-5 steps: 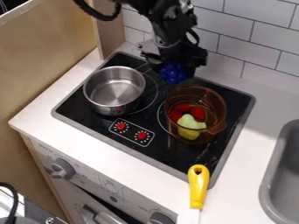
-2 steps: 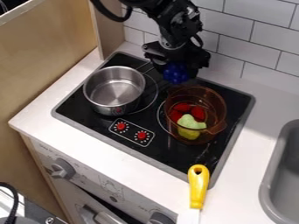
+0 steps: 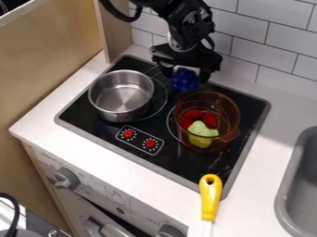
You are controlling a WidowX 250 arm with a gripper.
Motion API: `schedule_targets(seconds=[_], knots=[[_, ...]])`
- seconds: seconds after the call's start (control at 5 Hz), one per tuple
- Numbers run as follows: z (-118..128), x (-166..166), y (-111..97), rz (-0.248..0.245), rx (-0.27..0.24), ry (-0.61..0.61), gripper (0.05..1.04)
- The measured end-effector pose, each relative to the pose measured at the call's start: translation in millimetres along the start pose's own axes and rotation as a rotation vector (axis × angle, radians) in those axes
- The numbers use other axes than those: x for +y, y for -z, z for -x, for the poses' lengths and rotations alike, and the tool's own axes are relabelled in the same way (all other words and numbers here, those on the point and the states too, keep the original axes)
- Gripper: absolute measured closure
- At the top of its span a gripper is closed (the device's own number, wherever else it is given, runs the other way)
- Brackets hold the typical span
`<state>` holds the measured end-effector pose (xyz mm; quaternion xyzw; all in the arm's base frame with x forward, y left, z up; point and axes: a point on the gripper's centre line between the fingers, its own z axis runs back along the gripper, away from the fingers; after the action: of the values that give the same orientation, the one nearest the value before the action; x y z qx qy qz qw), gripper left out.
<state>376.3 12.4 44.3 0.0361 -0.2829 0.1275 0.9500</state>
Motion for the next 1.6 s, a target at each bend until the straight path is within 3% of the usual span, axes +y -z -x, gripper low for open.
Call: schedule_targets(seconds=[0.4, 0.6, 0.8, 1.2, 1.6], knots=[[5.6, 3.2, -0.2, -0.018, 0.039, 0.001, 0.100], [6.1, 1.8, -8.9, -0.024, 0.114, -0.012, 0.100], [-4.6, 2.5, -31.7, -0.021, 0.176, -0.018, 0.100], [-10.7, 16.2, -58.4, -0.060, 0.282, 0.008, 0.100], [25.4, 32.9, -85.6, -0.111, 0.353, -0.014, 0.100]])
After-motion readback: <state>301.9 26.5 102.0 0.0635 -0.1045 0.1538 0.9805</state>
